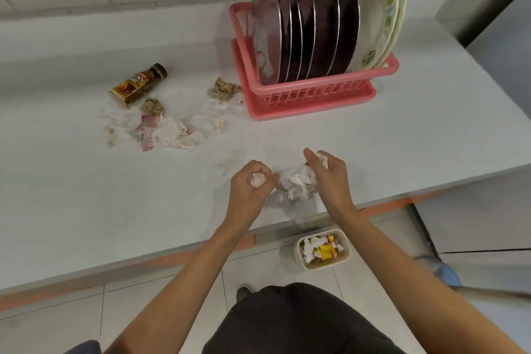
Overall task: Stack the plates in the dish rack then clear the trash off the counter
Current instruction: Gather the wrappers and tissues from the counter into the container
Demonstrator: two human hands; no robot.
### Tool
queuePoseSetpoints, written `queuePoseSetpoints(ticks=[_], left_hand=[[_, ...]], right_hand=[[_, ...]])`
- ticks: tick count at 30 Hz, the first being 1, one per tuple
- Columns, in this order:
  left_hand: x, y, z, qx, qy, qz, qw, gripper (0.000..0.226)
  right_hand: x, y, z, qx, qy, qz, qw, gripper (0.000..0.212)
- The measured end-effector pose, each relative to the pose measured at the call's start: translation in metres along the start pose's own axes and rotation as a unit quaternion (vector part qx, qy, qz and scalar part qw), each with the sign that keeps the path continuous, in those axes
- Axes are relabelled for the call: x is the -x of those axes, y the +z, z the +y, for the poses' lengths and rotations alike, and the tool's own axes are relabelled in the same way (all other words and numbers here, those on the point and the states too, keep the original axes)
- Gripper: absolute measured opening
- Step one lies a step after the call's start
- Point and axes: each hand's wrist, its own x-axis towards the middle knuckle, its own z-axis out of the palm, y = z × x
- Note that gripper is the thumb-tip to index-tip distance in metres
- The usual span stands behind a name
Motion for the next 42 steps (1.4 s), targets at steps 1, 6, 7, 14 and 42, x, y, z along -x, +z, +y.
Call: queuePoseSetpoints(ticks=[1,6,7,14,42], left_hand=[[0.005,0.014,0.000,-0.004,-0.006,-0.008,1.000,0.022],[0.037,0.092,-0.004,-0.033,-0.034,-0.047,0.998,0.029],[0.044,0.107,-0.005,-0.036,-0.035,-0.053,0.997,0.027],[0.093,0.208,-0.066,-0.036,-0.137,-0.030,0.989,0.024],[0.026,0.344,-0.616,-0.317,-0.290,-0.155,0.890,0.064]], right_hand=[[0.004,-0.014,0.003,0.002,-0.003,0.012,1.000,0.053],[0.030,-0.094,0.035,-0.001,0.004,0.041,0.999,0.048],[0.036,-0.110,0.043,-0.003,0.011,0.041,0.999,0.048],[0.056,-0.203,0.148,0.003,0.095,0.044,0.995,0.033],[-0.051,-0.208,0.660,0.021,0.323,0.063,0.944,0.045]])
